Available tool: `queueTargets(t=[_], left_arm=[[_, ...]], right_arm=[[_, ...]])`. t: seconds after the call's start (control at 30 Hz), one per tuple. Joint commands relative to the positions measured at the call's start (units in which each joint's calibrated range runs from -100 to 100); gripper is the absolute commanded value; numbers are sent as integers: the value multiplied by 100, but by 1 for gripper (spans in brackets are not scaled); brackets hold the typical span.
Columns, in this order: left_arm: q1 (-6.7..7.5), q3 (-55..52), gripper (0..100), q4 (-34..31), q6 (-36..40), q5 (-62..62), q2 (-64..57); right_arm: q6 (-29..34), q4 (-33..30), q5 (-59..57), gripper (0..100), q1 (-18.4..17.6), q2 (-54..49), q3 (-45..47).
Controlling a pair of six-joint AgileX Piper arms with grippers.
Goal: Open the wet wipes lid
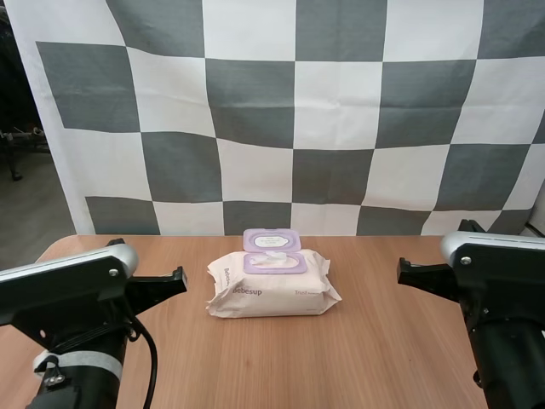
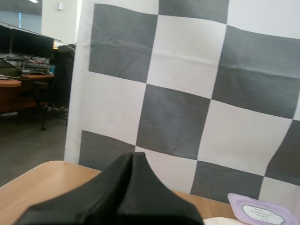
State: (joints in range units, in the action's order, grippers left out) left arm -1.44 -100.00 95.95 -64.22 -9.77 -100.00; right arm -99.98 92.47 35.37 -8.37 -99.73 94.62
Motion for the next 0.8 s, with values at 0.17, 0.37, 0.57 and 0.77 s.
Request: queueTargets(t=[0.17,0.37,0.57,0.77], left_arm=[[2,0,0,-5452,4032,1450,0],[2,0,0,-8174,6241,2539,0],[2,0,0,-9634,7727,3922,0],[2,0,0,-10100,8349,3954,0]], right_arm=[[-2,520,-5013,0,55,-22,-125],[-2,97,-4597,0,55,-22,-546],[-2,-1217,-4706,0,55,-22,-835],[-2,-4444,-4657,0,55,-22,-696]])
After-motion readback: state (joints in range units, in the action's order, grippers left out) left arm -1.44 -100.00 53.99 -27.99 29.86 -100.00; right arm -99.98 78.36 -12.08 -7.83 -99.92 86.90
